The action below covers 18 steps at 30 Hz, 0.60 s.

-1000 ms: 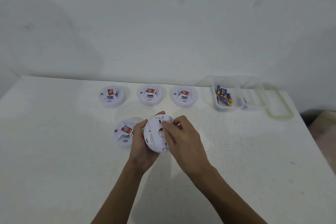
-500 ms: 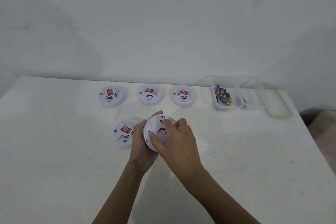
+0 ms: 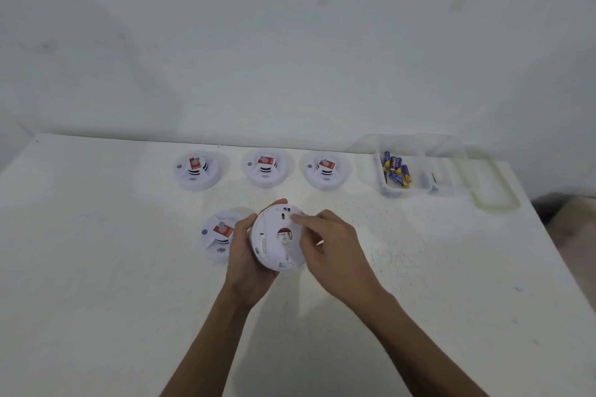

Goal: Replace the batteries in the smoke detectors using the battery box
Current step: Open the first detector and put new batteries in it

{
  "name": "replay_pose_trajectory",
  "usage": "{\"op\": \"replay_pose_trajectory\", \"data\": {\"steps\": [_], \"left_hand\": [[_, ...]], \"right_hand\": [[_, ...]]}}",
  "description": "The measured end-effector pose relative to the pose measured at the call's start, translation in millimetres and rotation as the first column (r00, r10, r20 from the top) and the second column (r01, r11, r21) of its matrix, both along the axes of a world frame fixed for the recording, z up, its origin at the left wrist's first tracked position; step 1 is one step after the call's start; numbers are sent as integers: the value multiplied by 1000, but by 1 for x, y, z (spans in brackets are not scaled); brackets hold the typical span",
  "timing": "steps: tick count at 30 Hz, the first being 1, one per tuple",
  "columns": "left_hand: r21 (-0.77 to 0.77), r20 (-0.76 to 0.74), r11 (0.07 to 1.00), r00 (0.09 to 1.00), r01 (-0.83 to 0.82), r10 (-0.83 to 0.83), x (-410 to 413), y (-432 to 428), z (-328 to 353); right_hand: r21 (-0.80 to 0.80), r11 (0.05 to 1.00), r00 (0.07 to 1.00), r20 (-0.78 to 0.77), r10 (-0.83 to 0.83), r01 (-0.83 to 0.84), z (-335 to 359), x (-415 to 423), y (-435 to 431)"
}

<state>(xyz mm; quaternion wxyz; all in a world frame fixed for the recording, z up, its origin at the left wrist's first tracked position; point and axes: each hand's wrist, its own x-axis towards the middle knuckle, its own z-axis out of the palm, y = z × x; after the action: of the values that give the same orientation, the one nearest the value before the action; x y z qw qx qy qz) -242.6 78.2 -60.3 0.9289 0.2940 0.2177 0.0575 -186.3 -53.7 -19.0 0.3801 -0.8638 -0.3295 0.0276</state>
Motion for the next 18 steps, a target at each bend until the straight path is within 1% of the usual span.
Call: {"op": "replay_pose_trajectory", "data": {"steps": [2, 4, 6, 9, 12, 13, 15, 18], "left_hand": [[2, 10, 1000, 1000, 6, -6, -1, -1, 2], [39, 47, 999, 998, 32, -33, -2, -2, 6], [89, 74, 995, 996, 48, -54, -4, -2, 10], [224, 68, 973, 995, 55, -72, -4, -1, 17], [369, -3, 928, 999, 51, -53, -1, -3, 21], [419, -24, 906, 998, 60, -55, -1, -3, 20], [510, -81, 854, 994, 101, -69, -1, -2, 17], [508, -113, 850, 989, 139, -95, -1, 4, 15]], "right_hand": [[13, 1000, 998, -64, -4, 5, -1, 1, -3], [24, 1000, 995, -97, 2, 1, -2, -1, -4], [-1, 1000, 990, -138, 2, -2, -2, -6, -2], [-41, 999, 975, -220, -13, 4, -4, -12, 1], [-93, 995, 932, -358, -54, 22, -1, -11, 1], [-79, 997, 913, -404, -54, 24, 1, -10, 0], [4, 999, 911, -411, -30, 34, 4, -10, -4], [149, 984, 897, -441, -23, 98, 5, -11, -9]]}}
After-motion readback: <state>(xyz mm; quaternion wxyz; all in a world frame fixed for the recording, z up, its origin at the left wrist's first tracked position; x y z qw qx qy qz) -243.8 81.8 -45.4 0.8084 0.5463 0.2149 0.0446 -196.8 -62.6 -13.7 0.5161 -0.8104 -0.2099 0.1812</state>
